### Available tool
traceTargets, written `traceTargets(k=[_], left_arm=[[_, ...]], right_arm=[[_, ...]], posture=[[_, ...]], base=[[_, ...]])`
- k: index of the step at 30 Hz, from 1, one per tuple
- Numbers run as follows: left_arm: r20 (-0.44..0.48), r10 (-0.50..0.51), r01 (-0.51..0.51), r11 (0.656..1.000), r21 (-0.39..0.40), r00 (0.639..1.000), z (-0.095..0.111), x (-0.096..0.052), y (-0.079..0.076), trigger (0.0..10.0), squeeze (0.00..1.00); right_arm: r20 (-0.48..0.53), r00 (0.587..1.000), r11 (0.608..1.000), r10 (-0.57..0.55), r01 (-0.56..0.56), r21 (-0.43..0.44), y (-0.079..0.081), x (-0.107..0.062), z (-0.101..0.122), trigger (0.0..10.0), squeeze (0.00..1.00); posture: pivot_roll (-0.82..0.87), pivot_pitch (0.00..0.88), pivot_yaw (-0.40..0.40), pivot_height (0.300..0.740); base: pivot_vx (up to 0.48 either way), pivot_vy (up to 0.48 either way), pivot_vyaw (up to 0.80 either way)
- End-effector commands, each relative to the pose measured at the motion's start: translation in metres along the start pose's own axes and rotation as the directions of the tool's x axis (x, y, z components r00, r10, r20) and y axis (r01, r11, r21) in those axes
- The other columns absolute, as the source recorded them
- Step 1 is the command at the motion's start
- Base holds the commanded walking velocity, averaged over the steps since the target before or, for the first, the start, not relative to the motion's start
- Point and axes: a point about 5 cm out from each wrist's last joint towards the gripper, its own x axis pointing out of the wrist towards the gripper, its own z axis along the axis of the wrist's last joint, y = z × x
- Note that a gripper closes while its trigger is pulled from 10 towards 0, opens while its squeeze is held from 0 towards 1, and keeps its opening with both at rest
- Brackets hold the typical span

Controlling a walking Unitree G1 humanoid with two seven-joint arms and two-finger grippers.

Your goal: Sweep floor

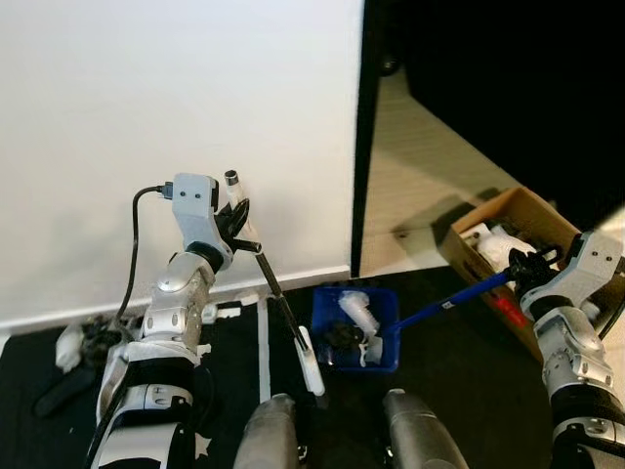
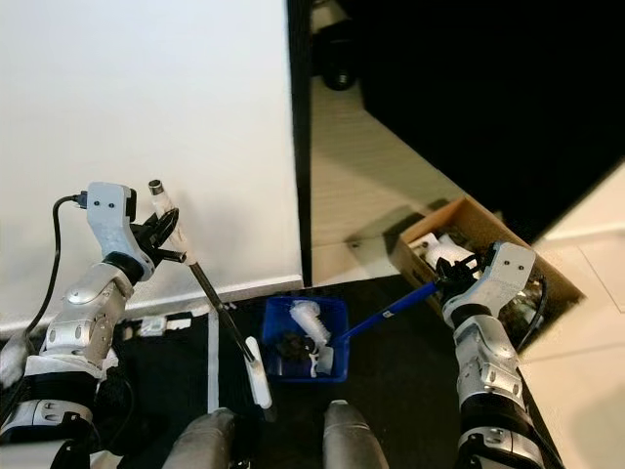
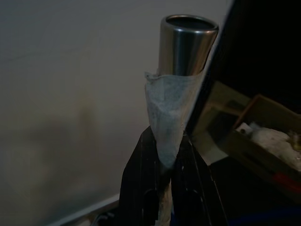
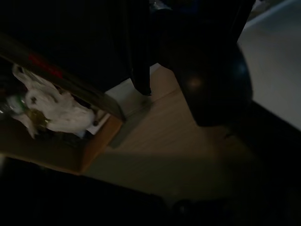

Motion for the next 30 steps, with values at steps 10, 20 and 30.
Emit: traceTargets(k=[10, 20, 30], left_arm=[[0.005, -0.005, 0.005, 1.0, -0.017, 1.0, -0.0012, 0.0017, -0.0022, 10.0, 0.0], [0.01, -0.008, 0.008, 1.0, -0.025, 1.0, -0.0025, 0.0022, -0.0058, 10.0, 0.0], [0.019, 0.001, 0.0, 1.0, -0.024, 1.0, -0.003, 0.0008, -0.0051, 10.0, 0.0]], right_arm=[[0.034, 0.999, 0.999, -0.018, 0.017, 0.028, -0.0015, -0.0036, 0.0011, 10.0, 0.0], [0.035, 0.999, 1.0, -0.016, 0.015, 0.02, -0.002, -0.0038, 0.0028, 10.0, 0.0], [0.04, 0.999, 1.0, -0.013, 0.012, 0.013, -0.0026, -0.002, 0.0072, 10.0, 0.0]], posture=[[0.0, 0.044, 0.07, 0.74], [0.0, 0.048, 0.069, 0.74], [0.0, 0.048, 0.061, 0.74]], base=[[0.0, 0.0, -0.65], [0.0, 0.0, -0.75], [0.0, 0.0, -0.78]])
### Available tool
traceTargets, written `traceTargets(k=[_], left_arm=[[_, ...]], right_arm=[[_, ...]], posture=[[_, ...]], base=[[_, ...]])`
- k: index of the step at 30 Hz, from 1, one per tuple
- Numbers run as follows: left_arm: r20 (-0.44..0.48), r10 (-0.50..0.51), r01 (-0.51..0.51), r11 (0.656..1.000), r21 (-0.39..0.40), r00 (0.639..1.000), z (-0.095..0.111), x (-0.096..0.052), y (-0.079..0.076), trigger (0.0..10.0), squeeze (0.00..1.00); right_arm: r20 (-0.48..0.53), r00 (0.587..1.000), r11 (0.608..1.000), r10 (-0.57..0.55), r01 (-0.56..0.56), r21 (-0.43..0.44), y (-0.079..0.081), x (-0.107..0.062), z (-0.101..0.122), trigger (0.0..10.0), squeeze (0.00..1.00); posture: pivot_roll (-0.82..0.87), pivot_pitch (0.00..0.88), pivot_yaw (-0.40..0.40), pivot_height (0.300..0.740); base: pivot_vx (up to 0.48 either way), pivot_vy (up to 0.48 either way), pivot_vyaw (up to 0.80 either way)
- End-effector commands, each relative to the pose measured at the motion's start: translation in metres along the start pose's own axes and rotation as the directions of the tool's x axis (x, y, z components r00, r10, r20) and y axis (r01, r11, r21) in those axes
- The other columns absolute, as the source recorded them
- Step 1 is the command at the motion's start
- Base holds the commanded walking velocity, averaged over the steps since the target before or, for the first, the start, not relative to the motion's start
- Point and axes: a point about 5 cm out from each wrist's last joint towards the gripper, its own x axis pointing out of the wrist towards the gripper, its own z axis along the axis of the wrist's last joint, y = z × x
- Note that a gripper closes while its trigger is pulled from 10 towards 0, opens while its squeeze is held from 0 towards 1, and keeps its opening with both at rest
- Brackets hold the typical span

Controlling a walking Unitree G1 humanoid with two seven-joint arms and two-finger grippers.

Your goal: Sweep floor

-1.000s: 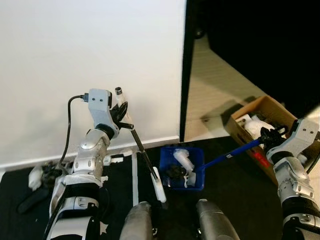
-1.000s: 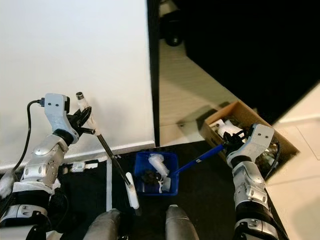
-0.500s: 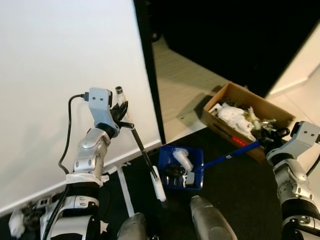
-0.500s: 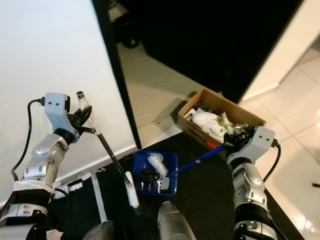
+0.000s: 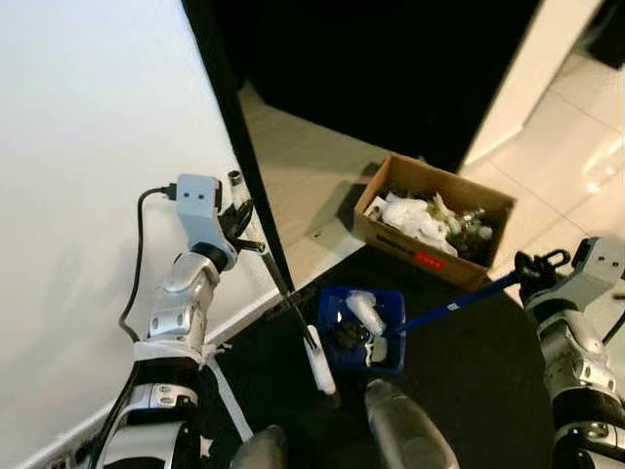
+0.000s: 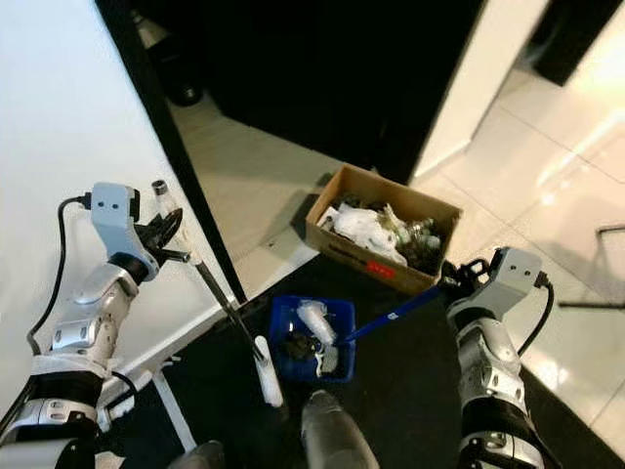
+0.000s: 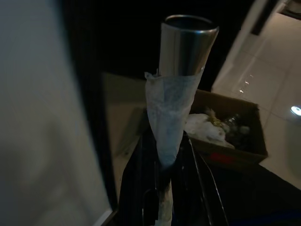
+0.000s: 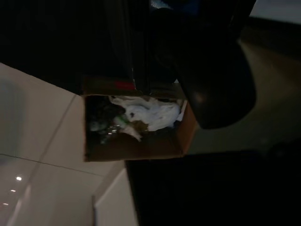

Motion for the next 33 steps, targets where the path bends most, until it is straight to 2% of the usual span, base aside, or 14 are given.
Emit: traceTargets(k=[1, 15, 24, 28, 30, 31, 33], left_arm=[[0.018, 0.002, -0.002, 1.0, -0.006, 1.0, 0.001, -0.001, 0.0, 10.0, 0.0], [0.009, 0.037, -0.037, 0.999, 0.004, 0.999, -0.001, 0.001, 0.0, 10.0, 0.0], [0.015, 0.034, -0.034, 0.999, 0.022, 0.999, 0.0, 0.001, 0.001, 10.0, 0.0], [0.019, 0.015, -0.017, 0.994, 0.104, 1.0, 0.004, 0.001, 0.003, 10.0, 0.0], [0.037, 0.029, -0.037, 0.972, 0.231, 0.999, 0.008, 0.0, 0.009, 10.0, 0.0], [0.037, 0.029, -0.037, 0.972, 0.231, 0.999, 0.008, 0.0, 0.009, 10.0, 0.0], [0.055, 0.023, -0.04, 0.942, 0.332, 0.998, 0.012, 0.0, 0.013, 10.0, 0.0]], right_arm=[[0.025, 1.0, 1.0, 0.015, -0.015, 0.01, 0.002, 0.001, 0.005, 10.0, 0.0], [0.026, 0.998, 0.997, 0.062, -0.061, -0.039, 0.011, 0.005, 0.009, 10.0, 0.0], [0.044, 0.998, 0.999, 0.043, -0.042, -0.034, 0.006, 0.008, 0.016, 10.0, 0.0], [0.048, 0.998, 0.999, 0.029, -0.028, -0.03, 0.003, 0.007, 0.017, 10.0, 0.0], [0.049, 0.999, 0.999, 0.023, -0.021, -0.032, 0.0, 0.006, 0.018, 10.0, 0.0], [0.049, 0.999, 0.999, 0.023, -0.021, -0.032, 0.0, 0.006, 0.018, 10.0, 0.0], [0.046, 0.999, 0.999, 0.019, -0.017, -0.044, -0.004, 0.004, 0.018, 10.0, 0.0]], posture=[[0.0, 0.05, 0.061, 0.74], [0.0, 0.041, 0.057, 0.74], [0.0, 0.04, 0.057, 0.74], [0.0, 0.04, 0.059, 0.74], [0.0, 0.037, 0.06, 0.74], [0.0, 0.037, 0.06, 0.74], [0.0, 0.036, 0.059, 0.74]], base=[[0.0, 0.0, -0.78], [0.0, 0.0, -0.78], [0.0, 0.0, -0.79], [0.0, 0.0, -0.79], [0.0, 0.0, -0.78], [0.0, 0.0, -0.79], [0.0, 0.0, -0.79]])
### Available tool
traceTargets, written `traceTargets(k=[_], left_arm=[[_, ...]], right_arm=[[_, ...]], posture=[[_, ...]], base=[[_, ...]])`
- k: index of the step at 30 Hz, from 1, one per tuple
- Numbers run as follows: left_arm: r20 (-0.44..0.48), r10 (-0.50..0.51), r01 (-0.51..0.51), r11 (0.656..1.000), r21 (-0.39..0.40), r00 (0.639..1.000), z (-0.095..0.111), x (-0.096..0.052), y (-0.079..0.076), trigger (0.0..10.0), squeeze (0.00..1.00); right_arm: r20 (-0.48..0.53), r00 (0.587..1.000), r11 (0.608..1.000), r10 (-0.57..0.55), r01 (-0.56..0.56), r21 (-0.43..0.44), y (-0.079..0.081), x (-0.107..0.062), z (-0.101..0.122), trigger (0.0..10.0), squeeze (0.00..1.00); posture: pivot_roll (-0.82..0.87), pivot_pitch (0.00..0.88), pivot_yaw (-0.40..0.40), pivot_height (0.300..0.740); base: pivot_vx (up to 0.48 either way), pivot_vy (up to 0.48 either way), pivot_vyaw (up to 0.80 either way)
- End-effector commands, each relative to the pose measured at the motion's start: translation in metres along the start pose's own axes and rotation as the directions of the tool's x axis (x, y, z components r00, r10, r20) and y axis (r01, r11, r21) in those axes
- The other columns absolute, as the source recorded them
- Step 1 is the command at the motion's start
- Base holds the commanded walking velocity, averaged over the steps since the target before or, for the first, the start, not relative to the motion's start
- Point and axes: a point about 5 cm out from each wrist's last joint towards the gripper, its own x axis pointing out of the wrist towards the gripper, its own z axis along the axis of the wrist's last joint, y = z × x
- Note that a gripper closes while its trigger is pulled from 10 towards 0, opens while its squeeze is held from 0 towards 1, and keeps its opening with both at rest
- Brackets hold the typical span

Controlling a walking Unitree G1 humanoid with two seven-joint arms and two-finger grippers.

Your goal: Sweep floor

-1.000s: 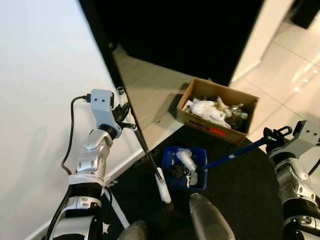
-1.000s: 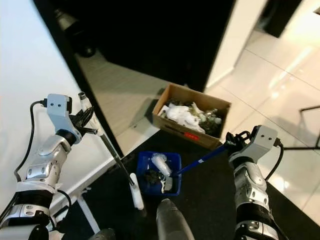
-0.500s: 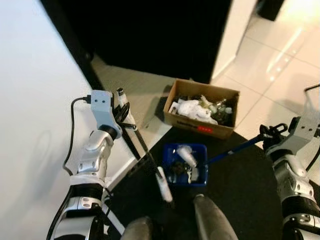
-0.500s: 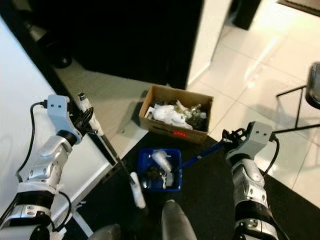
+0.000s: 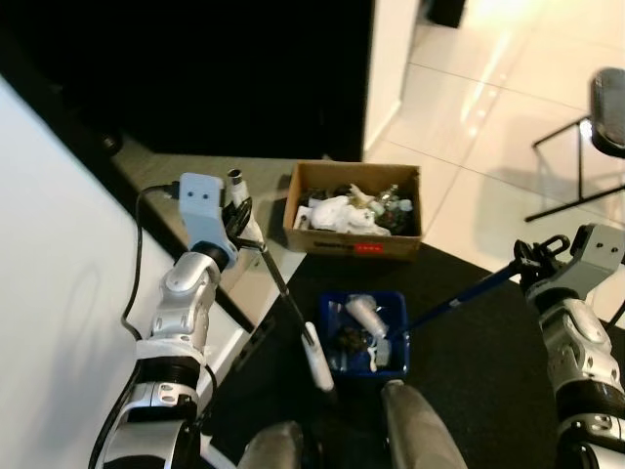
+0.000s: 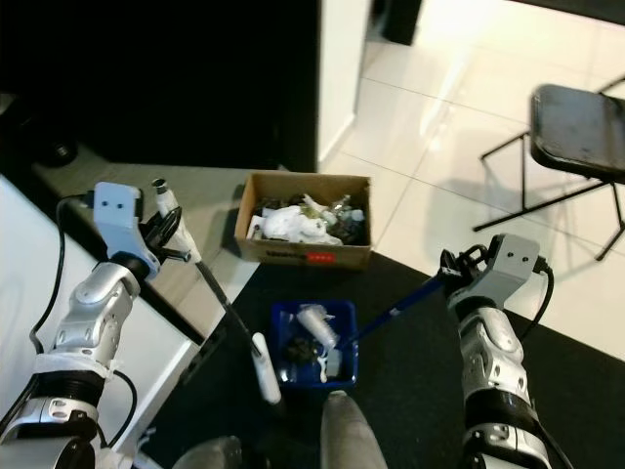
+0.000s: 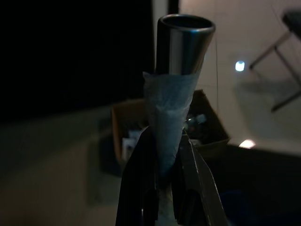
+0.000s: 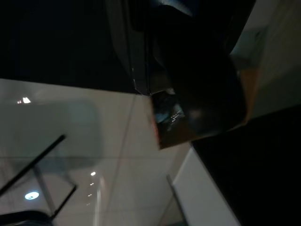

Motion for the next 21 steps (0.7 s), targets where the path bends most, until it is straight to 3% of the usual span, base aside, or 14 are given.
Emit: traceTargets(k=[1, 5, 10, 13, 16, 17, 18, 21], left_arm=[[0.028, 0.035, -0.038, 0.995, 0.095, 0.999, 0.005, -0.004, 0.014, 10.0, 0.0], [0.065, 0.04, -0.049, 0.989, 0.141, 0.997, 0.01, -0.004, 0.018, 10.0, 0.0], [0.102, 0.057, -0.07, 0.989, 0.127, 0.993, 0.011, -0.006, 0.02, 10.0, 0.0], [0.094, 0.049, -0.06, 0.991, 0.12, 0.994, 0.006, -0.008, 0.016, 10.0, 0.0], [0.078, 0.068, -0.073, 0.995, 0.063, 0.995, 0.001, -0.008, 0.015, 10.0, 0.0], [0.065, 0.096, -0.097, 0.995, 0.0, 0.993, -0.003, -0.008, 0.014, 10.0, 0.0], [0.048, 0.119, -0.117, 0.992, -0.05, 0.992, -0.006, -0.009, 0.014, 10.0, 0.0], [0.015, 0.151, -0.149, 0.984, -0.097, 0.988, -0.012, -0.009, 0.013, 10.0, 0.0]], right_arm=[[0.04, 0.999, 1.0, -0.004, 0.003, 0.018, -0.002, 0.0, 0.007, 10.0, 0.0], [0.023, 1.0, 1.0, 0.004, -0.003, -0.017, -0.011, -0.005, 0.007, 10.0, 0.0], [0.019, 1.0, 0.999, -0.019, 0.02, -0.048, -0.028, -0.012, 0.013, 10.0, 0.0], [0.03, 0.999, 0.998, -0.022, 0.023, -0.054, -0.03, -0.011, 0.018, 10.0, 0.0], [0.042, 0.999, 0.998, -0.022, 0.025, -0.053, -0.029, -0.009, 0.023, 10.0, 0.0], [0.05, 0.999, 0.998, -0.017, 0.019, -0.052, -0.028, -0.007, 0.025, 10.0, 0.0], [0.054, 0.998, 0.998, -0.01, 0.013, -0.061, -0.026, -0.005, 0.027, 10.0, 0.0], [0.056, 0.998, 0.998, 0.004, -0.001, -0.061, -0.022, -0.002, 0.028, 10.0, 0.0]], posture=[[0.0, 0.036, 0.059, 0.74], [0.0, 0.034, 0.055, 0.74], [-0.01, 0.037, 0.054, 0.74], [-0.02, 0.041, 0.051, 0.74], [-0.02, 0.041, 0.048, 0.74], [-0.02, 0.042, 0.047, 0.74], [-0.02, 0.042, 0.046, 0.74], [-0.02, 0.042, 0.043, 0.74]], base=[[0.0, 0.0, -0.79], [0.0, 0.0, -0.79], [0.0, 0.0, -0.79], [0.0, 0.0, -0.79], [0.0, 0.0, -0.79], [0.0, 0.0, -0.78], [0.0, 0.0, 0.0], [0.0, 0.0, 0.0]])
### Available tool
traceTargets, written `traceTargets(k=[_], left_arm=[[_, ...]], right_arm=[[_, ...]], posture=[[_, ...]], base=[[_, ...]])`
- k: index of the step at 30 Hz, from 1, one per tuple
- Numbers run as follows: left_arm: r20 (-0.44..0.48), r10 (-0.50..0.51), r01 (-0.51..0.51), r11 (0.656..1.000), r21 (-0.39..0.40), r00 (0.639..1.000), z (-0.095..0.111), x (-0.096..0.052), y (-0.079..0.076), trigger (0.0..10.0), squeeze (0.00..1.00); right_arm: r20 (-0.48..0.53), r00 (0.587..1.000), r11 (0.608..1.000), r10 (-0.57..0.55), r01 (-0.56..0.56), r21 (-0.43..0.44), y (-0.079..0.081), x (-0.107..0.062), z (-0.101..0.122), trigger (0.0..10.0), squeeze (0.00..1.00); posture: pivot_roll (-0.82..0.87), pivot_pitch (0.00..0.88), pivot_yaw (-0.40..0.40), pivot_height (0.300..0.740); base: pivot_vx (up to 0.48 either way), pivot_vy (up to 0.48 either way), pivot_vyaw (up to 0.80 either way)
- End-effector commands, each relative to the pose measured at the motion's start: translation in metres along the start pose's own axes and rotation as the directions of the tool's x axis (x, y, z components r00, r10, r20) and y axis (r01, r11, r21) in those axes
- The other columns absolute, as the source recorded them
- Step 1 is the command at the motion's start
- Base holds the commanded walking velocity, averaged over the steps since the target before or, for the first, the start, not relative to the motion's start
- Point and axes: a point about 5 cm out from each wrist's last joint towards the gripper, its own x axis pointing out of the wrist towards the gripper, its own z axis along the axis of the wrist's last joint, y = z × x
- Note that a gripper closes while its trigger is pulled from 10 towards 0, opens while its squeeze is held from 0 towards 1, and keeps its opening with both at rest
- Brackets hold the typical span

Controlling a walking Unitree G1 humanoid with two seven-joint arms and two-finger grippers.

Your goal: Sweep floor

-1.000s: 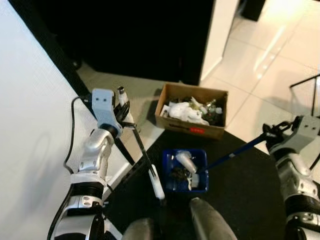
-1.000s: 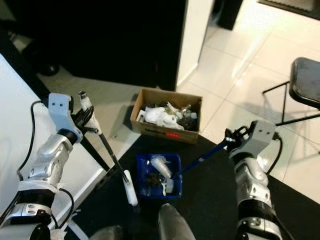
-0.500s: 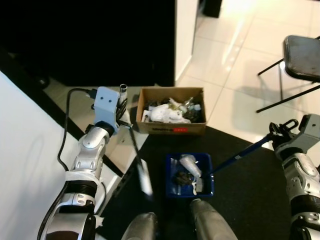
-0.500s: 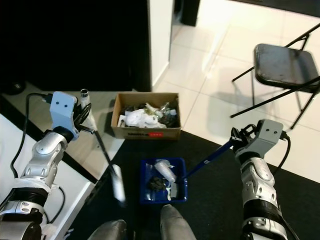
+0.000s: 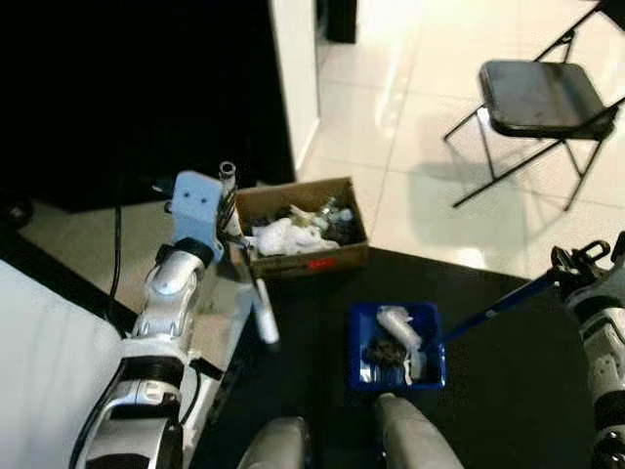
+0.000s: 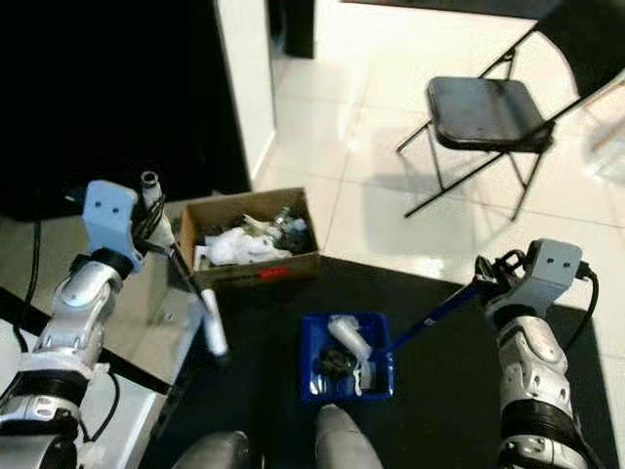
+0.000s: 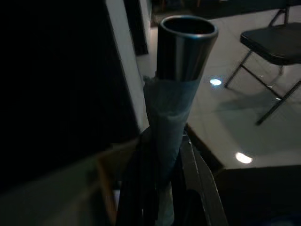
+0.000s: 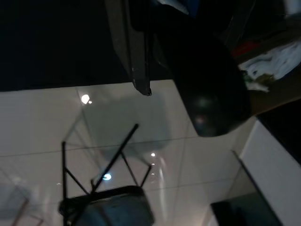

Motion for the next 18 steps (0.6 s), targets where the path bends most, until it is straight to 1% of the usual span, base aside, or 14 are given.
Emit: traceTargets(k=[1, 5, 8, 10, 12, 16, 17, 18], left_arm=[[-0.031, 0.031, -0.032, 0.999, -0.036, 0.999, -0.006, -0.002, 0.001, 10.0, 0.0], [-0.07, 0.049, -0.051, 0.998, -0.038, 0.996, -0.016, -0.007, -0.001, 10.0, 0.0], [-0.076, 0.051, -0.054, 0.998, -0.033, 0.996, -0.018, -0.008, 0.0, 10.0, 0.0], [-0.099, 0.064, -0.07, 0.996, -0.053, 0.993, -0.023, -0.01, 0.004, 10.0, 0.0], [-0.097, 0.061, -0.066, 0.997, -0.048, 0.993, -0.024, -0.011, 0.003, 10.0, 0.0], [-0.085, 0.048, -0.051, 0.998, -0.032, 0.995, -0.022, -0.011, 0.0, 10.0, 0.0], [-0.076, 0.048, -0.05, 0.999, -0.022, 0.996, -0.022, -0.01, -0.002, 10.0, 0.0], [-0.071, 0.055, -0.057, 0.998, -0.029, 0.996, -0.021, -0.01, -0.004, 10.0, 0.0]], right_arm=[[0.04, 0.999, 0.999, 0.03, -0.03, 0.015, 0.008, 0.006, 0.01, 10.0, 0.0], [0.037, 0.998, 0.998, 0.055, -0.056, 0.024, 0.016, 0.009, 0.009, 10.0, 0.0], [0.037, 0.997, 0.997, 0.063, -0.064, 0.031, 0.019, 0.01, 0.009, 10.0, 0.0], [0.035, 0.996, 0.996, 0.077, -0.079, 0.041, 0.023, 0.012, 0.009, 10.0, 0.0], [0.029, 0.995, 0.995, 0.09, -0.092, 0.044, 0.026, 0.013, 0.007, 10.0, 0.0], [0.024, 0.995, 0.994, 0.099, -0.1, 0.042, 0.027, 0.013, 0.005, 10.0, 0.0], [0.027, 0.995, 0.994, 0.095, -0.096, 0.052, 0.027, 0.013, 0.006, 10.0, 0.0], [0.028, 0.995, 0.994, 0.093, -0.095, 0.058, 0.027, 0.013, 0.006, 10.0, 0.0]], posture=[[-0.02, 0.042, 0.043, 0.74], [-0.01, 0.043, 0.038, 0.74], [-0.01, 0.042, 0.037, 0.74], [-0.02, 0.042, 0.037, 0.74], [-0.02, 0.038, 0.029, 0.74], [-0.02, 0.033, 0.016, 0.74], [-0.02, 0.026, -0.009, 0.74], [-0.02, 0.019, -0.025, 0.74]], base=[[0.0, 0.0, 0.0], [0.0, 0.0, 0.0], [0.0, 0.0, 0.0], [0.0, 0.0, 0.0], [0.0, 0.0, 0.0], [0.0, 0.0, 0.0], [0.0, 0.0, 0.0], [0.0, 0.0, 0.0]])
